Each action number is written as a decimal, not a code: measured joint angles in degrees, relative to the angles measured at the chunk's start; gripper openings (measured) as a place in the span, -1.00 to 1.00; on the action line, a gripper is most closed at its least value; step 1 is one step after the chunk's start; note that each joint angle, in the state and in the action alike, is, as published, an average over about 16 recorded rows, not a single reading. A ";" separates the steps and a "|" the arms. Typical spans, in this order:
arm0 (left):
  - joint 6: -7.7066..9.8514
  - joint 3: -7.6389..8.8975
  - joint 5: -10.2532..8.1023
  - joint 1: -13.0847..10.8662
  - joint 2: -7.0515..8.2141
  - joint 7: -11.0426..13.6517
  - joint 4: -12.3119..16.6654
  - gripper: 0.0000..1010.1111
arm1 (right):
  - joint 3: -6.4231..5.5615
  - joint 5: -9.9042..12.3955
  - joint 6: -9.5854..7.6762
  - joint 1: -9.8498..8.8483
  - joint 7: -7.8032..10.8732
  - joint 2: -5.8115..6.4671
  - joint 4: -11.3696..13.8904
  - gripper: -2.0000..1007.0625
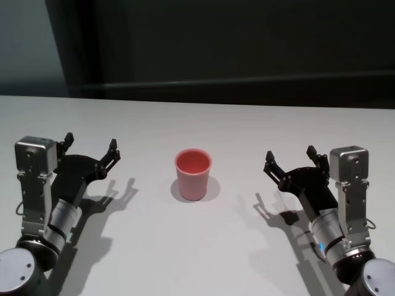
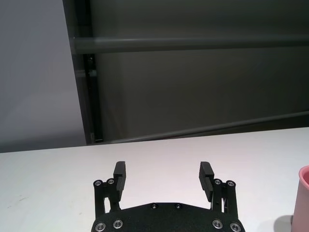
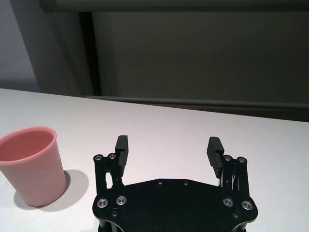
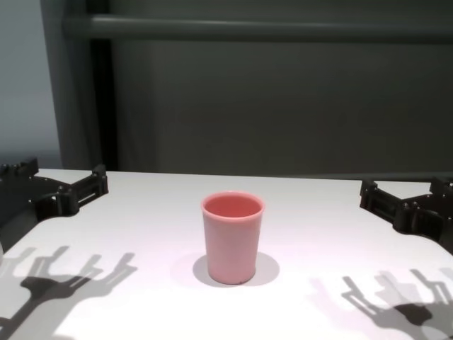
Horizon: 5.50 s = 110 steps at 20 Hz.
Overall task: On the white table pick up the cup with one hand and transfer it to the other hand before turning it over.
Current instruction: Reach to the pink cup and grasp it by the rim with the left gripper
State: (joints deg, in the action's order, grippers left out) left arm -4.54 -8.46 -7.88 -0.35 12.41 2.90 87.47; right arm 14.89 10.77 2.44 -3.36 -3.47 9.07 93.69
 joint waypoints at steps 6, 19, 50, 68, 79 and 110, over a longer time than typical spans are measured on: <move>0.00 0.00 0.00 0.00 0.00 0.00 0.00 0.98 | 0.00 0.00 0.00 0.00 0.00 0.00 0.00 0.99; 0.00 0.00 0.00 0.00 0.00 0.00 0.00 0.98 | 0.00 0.00 0.00 0.00 0.00 0.00 0.00 0.99; 0.00 0.00 0.00 0.00 0.00 0.00 0.00 0.98 | 0.00 0.00 0.00 0.00 0.00 0.00 0.00 0.99; 0.00 0.00 0.00 0.00 0.00 0.00 0.00 0.98 | 0.00 0.00 0.00 0.00 0.00 0.00 0.00 0.99; 0.07 0.17 1.44 0.07 0.85 1.41 0.82 0.98 | 0.00 0.00 0.00 0.00 0.00 0.00 0.00 0.99; 6.81 -4.37 14.81 10.88 18.99 21.54 12.99 0.98 | 0.00 0.00 0.00 0.00 0.00 0.00 0.00 0.99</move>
State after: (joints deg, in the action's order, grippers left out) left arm 2.27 -12.83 6.94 10.53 31.39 24.44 100.46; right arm 14.90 10.77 2.44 -3.36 -3.47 9.07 93.68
